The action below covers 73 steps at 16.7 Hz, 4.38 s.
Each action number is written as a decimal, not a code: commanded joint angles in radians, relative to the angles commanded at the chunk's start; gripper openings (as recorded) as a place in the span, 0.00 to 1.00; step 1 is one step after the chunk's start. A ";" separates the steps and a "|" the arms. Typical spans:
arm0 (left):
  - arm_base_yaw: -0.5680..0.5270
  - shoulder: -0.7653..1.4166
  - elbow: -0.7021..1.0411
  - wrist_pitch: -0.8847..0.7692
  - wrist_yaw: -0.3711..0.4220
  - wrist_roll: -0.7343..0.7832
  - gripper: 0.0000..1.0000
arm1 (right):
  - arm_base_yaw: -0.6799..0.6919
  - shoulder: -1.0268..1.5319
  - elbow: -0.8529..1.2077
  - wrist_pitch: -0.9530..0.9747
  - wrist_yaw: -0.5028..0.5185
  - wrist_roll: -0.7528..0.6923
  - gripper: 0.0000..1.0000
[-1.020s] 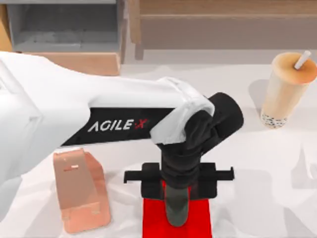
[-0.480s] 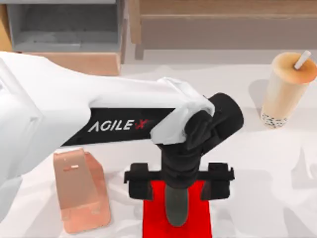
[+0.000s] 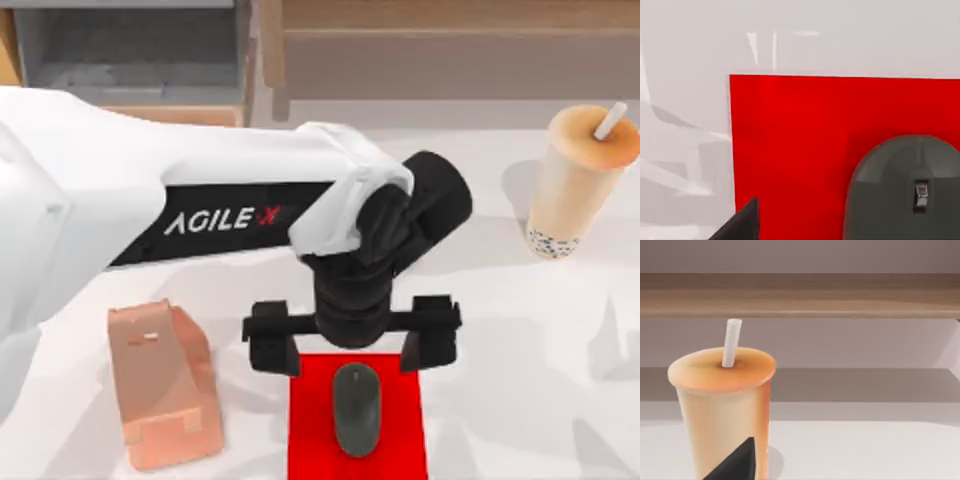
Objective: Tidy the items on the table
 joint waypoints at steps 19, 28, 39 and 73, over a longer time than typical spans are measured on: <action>0.969 0.207 0.447 -0.278 0.006 0.324 1.00 | 0.000 0.000 0.000 0.000 0.000 0.000 1.00; 0.972 0.224 0.408 -0.218 0.006 0.323 1.00 | 0.000 0.000 0.000 0.000 0.000 0.000 1.00; 0.975 0.278 0.290 -0.045 0.006 0.327 0.92 | 0.000 0.000 0.000 0.000 0.000 0.000 1.00; 0.964 0.210 0.347 -0.156 -0.008 0.323 0.00 | 0.000 0.000 0.000 0.000 0.000 0.000 1.00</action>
